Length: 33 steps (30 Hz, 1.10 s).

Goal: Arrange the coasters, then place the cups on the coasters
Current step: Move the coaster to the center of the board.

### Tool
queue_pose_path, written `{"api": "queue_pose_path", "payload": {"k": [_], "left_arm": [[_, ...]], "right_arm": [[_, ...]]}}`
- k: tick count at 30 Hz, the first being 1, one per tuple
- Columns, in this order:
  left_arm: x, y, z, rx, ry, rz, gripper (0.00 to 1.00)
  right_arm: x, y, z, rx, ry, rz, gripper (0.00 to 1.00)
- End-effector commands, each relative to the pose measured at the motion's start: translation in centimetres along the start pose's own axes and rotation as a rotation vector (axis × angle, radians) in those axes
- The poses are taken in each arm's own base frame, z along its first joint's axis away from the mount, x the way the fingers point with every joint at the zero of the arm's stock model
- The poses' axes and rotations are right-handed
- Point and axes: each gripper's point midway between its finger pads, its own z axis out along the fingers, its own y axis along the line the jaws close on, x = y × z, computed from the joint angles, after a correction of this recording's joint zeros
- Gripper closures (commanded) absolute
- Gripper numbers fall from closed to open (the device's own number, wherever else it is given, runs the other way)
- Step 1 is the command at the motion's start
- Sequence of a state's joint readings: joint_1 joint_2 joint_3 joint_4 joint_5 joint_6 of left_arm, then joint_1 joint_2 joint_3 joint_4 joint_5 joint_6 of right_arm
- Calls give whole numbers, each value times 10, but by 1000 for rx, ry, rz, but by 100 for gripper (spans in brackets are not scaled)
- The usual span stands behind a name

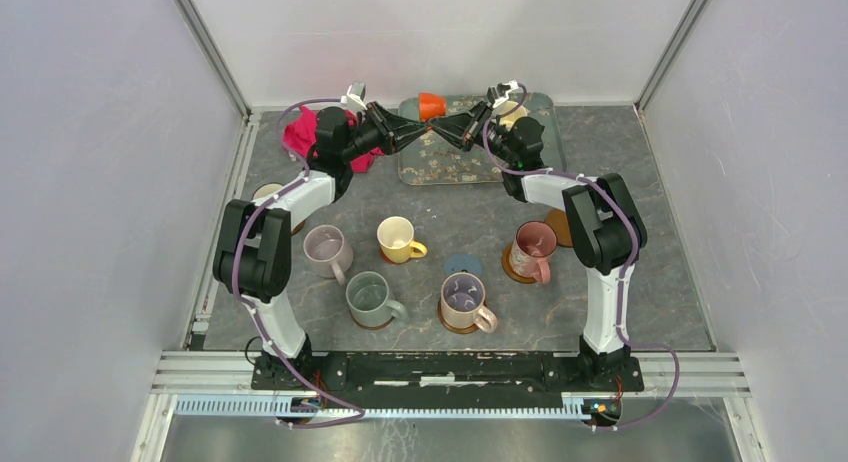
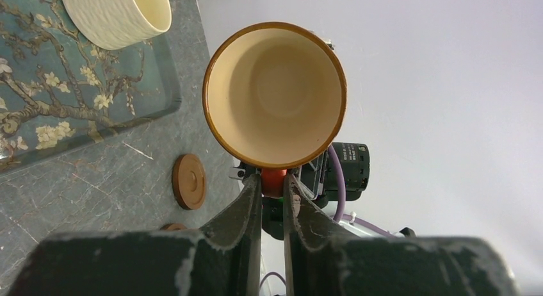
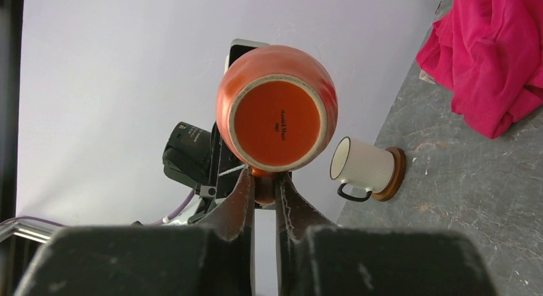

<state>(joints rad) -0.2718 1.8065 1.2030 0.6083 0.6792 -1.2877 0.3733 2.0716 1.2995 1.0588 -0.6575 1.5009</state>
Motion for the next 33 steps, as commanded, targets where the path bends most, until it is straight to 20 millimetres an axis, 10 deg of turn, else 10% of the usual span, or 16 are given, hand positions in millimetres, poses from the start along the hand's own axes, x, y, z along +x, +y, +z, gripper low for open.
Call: {"api": "queue_pose_path", "payload": {"k": [1,16,33], "left_arm": [[14,-20,7,64,32,44,98],[4,15,20,-67,25,133,98],[4,38,19,-199,44,196,98]], "right_arm": [[25,30,10,-99,87,-75,82],[8,-15,5,16,47,-88,39],[10,-51,-62,368,43,-292,5]]}}
